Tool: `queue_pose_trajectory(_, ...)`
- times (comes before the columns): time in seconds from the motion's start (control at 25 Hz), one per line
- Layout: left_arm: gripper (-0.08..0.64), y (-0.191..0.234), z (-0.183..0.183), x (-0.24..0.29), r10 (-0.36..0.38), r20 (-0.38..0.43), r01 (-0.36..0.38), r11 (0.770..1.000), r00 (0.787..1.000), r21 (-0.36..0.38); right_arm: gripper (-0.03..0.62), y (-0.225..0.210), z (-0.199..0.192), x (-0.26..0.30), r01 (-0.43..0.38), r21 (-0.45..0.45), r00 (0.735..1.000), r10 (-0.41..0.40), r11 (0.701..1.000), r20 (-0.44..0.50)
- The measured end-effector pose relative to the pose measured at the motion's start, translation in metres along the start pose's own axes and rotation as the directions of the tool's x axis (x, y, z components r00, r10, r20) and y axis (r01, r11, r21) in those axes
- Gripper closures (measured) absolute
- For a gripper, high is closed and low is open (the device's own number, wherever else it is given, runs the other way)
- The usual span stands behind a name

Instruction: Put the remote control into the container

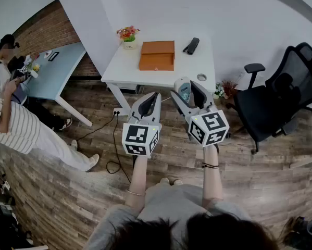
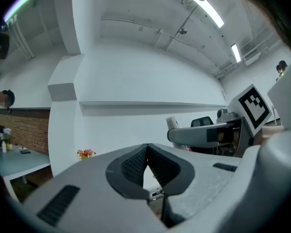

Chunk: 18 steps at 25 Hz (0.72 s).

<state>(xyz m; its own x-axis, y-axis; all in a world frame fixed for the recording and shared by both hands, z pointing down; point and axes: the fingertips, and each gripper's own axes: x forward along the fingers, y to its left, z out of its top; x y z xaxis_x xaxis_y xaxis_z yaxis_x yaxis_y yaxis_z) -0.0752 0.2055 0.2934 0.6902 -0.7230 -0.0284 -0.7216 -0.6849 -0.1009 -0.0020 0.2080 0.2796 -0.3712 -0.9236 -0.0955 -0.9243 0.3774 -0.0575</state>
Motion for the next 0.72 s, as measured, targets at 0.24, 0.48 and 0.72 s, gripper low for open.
queue_pose_trajectory(0.24,0.557,-0.005,-0.003,0.005,-0.001,-0.01,0.001,1.0,1.0,-0.001,0.311,-0.007,0.0,-0.004,0.005,-0.007,1.0,-0.005,1.0,0.0)
queue_pose_trajectory(0.48,0.557,-0.009,-0.008,0.009,0.02,-0.025,-0.02,1.0,0.999,-0.002,0.311,-0.015,-0.003,-0.006,-0.008,-0.008,1.0,0.008,1.0,-0.004)
queue_pose_trajectory(0.72,0.557,-0.009,-0.013,0.008,0.049,-0.034,-0.049,0.999,0.998,-0.007,0.311,-0.023,-0.002,0.001,-0.023,0.005,1.0,0.022,1.0,0.009)
